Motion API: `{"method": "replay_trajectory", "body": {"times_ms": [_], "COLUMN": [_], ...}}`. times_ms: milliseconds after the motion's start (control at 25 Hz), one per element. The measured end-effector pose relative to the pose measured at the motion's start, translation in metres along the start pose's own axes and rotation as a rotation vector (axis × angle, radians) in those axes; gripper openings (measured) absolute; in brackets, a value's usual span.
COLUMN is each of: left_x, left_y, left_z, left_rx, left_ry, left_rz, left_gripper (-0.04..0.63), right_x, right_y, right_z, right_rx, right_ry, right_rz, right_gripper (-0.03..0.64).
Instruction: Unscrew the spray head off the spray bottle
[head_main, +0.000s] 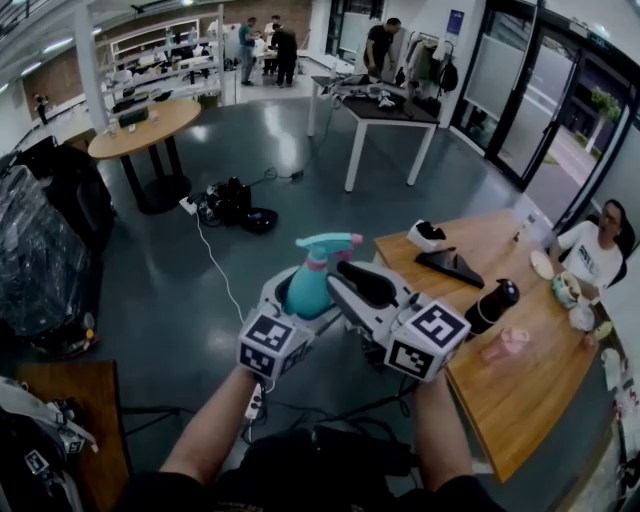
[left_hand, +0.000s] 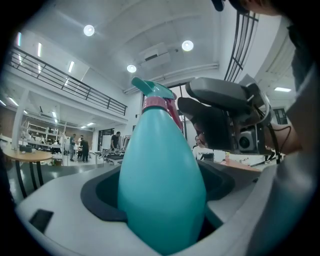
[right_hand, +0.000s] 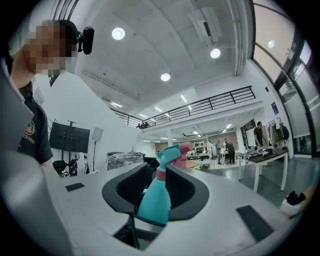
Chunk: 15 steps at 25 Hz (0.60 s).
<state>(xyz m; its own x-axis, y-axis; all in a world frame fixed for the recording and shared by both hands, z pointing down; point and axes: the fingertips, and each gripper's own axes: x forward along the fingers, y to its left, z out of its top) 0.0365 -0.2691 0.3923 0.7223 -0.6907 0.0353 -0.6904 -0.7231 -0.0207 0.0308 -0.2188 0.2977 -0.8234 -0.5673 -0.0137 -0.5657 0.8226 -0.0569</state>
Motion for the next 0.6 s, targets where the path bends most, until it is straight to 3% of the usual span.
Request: {"method": "replay_trajectory", "body": {"times_ms": [440, 600], "left_x": [0.007, 0.01], "left_y": [-0.003, -0.008], "left_z": [-0.001, -0.005], "left_rx": [0.03, 0.039], "left_ry": [0.021, 0.028], "left_rz": [0.065, 0.059], "left_gripper": [0.436, 0.436], "right_x": [0.015, 0.017], "right_y": [-0.017, -0.018], "right_z": [-0.012, -0.013], "right_rx": [0.034, 0.043], "right_ry": [0.05, 0.039], "right_rz": [-0.163, -0.152], "right_gripper": [0.161, 0.161]}}
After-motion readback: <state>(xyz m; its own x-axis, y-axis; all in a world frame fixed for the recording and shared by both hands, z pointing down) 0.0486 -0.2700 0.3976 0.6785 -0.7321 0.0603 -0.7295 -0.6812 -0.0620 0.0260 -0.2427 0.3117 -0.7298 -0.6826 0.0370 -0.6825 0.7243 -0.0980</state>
